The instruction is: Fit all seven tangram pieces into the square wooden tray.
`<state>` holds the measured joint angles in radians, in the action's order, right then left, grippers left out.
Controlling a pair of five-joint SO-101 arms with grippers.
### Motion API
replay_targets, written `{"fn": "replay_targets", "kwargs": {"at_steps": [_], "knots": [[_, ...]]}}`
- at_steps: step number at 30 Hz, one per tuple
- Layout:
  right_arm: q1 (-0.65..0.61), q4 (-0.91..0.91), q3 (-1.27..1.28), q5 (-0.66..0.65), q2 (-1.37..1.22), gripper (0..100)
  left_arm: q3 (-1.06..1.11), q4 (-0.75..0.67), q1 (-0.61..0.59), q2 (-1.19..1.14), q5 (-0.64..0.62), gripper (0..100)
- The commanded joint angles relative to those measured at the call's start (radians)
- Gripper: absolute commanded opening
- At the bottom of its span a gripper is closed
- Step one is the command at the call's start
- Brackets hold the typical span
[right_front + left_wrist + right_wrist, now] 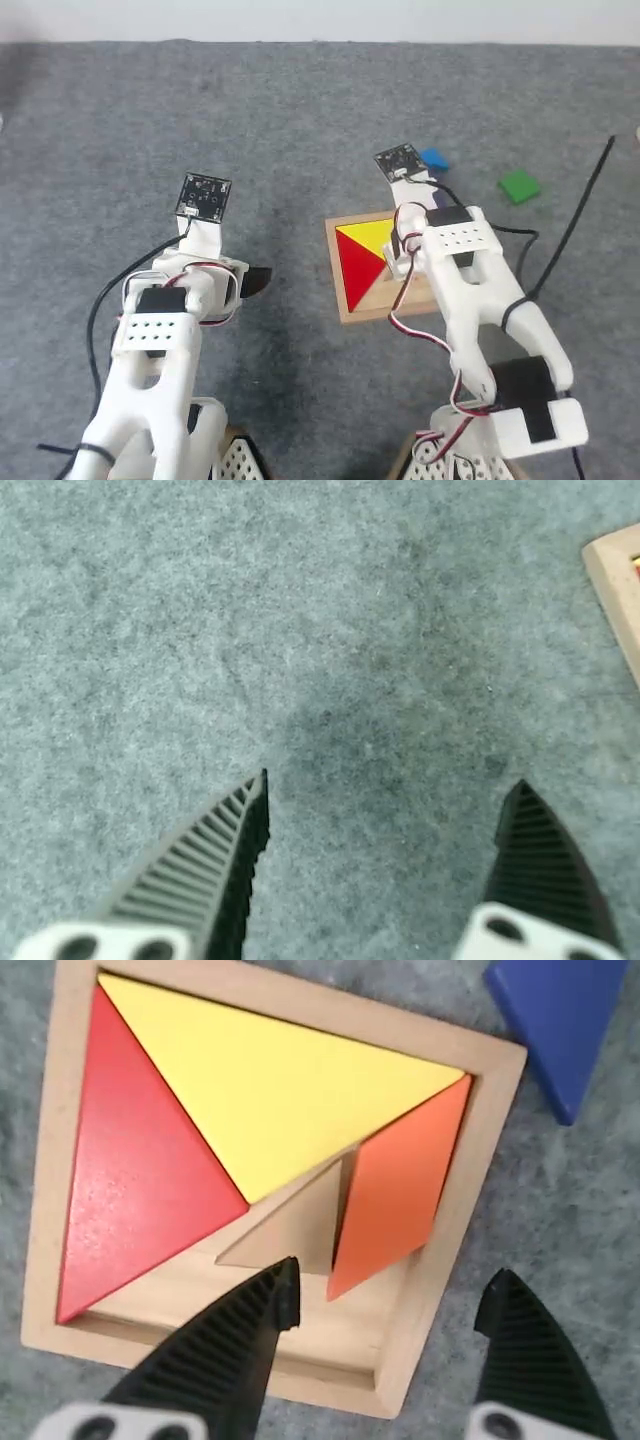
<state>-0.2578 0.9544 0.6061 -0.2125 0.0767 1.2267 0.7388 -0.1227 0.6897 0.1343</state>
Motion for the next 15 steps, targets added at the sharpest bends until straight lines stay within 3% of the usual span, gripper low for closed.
{"fn": "replay_targets", "kwargs": {"at_steps": [1, 15], "knots": [[-0.031, 0.008, -0.017, 0.011, 0.007, 29.9, -0.004, -0.018, 0.000, 0.025, 0.009, 35], [-0.067, -0.050, -0.015, 0.032, -0.082, 29.9, -0.004, -0.018, -0.002, 0.025, 0.009, 35]]}}
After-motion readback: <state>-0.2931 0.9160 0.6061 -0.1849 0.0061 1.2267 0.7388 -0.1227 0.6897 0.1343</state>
